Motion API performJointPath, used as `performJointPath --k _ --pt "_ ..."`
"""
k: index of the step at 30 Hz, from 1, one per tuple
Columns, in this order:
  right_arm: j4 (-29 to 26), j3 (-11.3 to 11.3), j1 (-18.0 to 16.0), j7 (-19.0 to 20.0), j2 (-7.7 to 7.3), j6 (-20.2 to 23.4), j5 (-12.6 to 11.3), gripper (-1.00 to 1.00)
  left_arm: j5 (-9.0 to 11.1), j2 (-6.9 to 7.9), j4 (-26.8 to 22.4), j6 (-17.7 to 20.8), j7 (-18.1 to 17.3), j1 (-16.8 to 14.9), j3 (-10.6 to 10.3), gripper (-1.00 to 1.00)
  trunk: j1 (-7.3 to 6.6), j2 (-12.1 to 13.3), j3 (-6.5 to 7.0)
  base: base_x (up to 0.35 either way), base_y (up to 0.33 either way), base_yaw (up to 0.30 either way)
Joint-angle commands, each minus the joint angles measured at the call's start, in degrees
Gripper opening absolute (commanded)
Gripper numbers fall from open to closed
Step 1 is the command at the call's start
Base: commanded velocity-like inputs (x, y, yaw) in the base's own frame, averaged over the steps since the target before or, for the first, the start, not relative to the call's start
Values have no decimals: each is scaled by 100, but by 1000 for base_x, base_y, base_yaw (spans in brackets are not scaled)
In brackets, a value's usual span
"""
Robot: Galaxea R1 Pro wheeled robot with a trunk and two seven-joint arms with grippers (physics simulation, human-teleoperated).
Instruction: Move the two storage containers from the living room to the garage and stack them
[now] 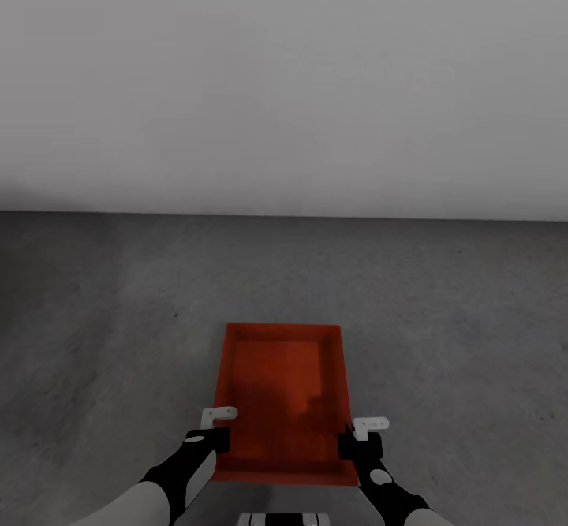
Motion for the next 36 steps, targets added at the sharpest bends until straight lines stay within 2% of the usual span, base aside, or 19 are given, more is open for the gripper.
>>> performJointPath --k 1,33,36 --pt "16 -184 0 -17 1 -17 33 -100 -121 40 -37 32 74 -4 133 -100 22 -43 -21 0 0 0" --pt "16 -184 0 -18 1 -17 33 -100 -121 37 -37 32 76 -5 133 -100 725 -1326 -596 0 0 0" --pt "16 -184 0 -17 1 -17 33 -100 -121 38 -38 32 76 -5 133 -100 725 -1326 -596 0 0 0"
